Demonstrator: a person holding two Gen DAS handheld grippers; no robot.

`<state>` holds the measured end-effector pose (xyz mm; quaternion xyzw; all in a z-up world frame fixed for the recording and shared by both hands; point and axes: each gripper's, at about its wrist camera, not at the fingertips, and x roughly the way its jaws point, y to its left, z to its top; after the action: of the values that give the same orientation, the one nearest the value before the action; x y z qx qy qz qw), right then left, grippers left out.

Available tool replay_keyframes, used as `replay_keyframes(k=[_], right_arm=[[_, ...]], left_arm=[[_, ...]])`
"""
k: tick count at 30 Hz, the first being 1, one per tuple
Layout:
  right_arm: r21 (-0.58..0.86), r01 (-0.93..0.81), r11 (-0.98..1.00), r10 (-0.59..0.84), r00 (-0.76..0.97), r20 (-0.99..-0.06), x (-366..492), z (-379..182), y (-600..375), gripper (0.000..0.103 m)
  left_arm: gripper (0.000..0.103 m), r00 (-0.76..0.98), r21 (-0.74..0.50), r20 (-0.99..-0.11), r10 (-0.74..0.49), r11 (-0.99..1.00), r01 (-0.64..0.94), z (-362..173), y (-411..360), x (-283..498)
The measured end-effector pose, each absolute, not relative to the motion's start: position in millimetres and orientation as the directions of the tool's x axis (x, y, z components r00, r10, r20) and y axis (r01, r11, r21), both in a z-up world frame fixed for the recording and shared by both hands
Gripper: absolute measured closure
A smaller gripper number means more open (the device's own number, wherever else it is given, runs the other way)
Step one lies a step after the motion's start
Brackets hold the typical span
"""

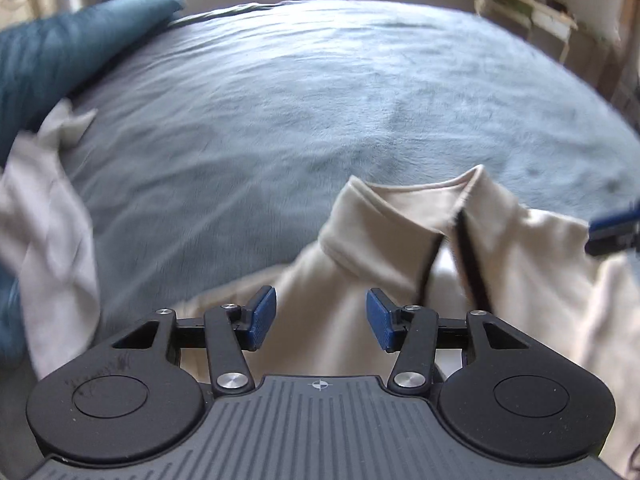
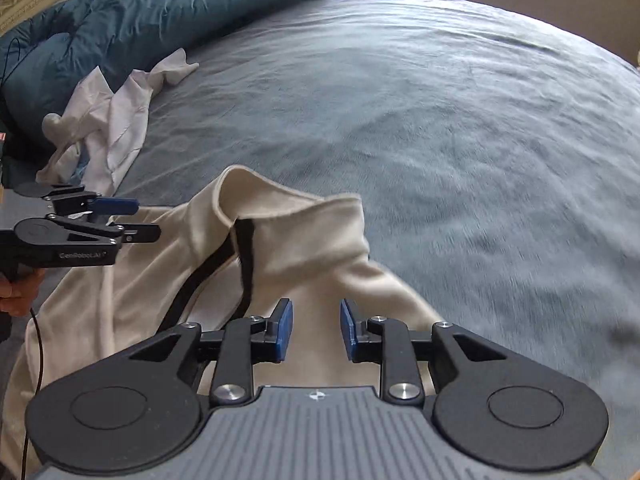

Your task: Fold clothes

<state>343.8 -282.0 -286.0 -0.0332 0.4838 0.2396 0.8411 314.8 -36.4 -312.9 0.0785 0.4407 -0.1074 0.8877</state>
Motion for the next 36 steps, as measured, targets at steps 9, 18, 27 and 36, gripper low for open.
replay_keyframes(k=[9, 18, 27, 36], right_arm=[[0.17, -0.446, 0.879, 0.366, 0.402, -0.839, 395, -325, -272, 0.074], [0.252, -0.41, 0.876, 0.412, 0.367, -0.834, 411, -349, -280, 0.061], [0.392, -0.382, 0.837, 0.507, 0.27, -0.819, 433, -356, -283, 0.048], [0.423, -0.401, 0.812, 0.537, 0.231, -0.812, 442, -362, -275, 0.051]], left_arm=[[0.055, 0.512, -0.018, -0.841, -0.177, 0.954, 0.299, -343, -49, 371], [0.053, 0.433, -0.055, -0.877, -0.207, 0.94, 0.337, -356, -52, 389], [0.05, 0.395, -0.043, -0.9, -0.182, 0.941, 0.335, -357, -55, 401], [0.049, 0.389, -0.03, -0.905, -0.171, 0.939, 0.343, -354, -58, 404]])
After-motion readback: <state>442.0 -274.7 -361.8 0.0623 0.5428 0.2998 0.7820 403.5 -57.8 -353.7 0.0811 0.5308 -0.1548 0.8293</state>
